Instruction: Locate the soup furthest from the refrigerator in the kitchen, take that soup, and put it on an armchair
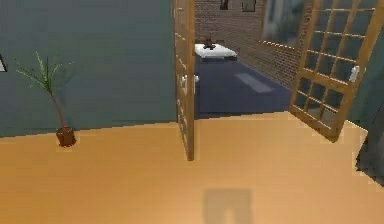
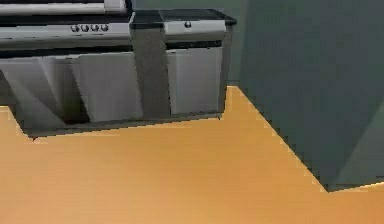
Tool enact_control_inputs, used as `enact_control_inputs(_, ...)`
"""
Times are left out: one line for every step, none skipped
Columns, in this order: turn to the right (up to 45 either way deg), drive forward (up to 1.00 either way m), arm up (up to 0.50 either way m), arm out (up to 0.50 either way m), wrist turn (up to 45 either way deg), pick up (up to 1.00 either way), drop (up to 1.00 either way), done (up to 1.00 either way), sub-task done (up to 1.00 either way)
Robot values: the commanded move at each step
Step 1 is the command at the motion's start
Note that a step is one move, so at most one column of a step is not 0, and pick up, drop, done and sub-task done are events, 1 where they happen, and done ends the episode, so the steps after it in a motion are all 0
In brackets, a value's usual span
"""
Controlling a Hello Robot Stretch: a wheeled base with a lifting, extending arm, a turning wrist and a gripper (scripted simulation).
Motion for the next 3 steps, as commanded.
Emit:
enact_control_inputs(-45.0, 0.0, 0.0, 0.0, 0.0, 0.0, 0.0, 0.0, 0.0)
enact_control_inputs(-9.0, 0.0, 0.0, 0.0, 0.0, 0.0, 0.0, 0.0, 0.0)
enact_control_inputs(0.0, 0.45, 0.0, 0.0, 0.0, 0.0, 0.0, 0.0, 0.0)
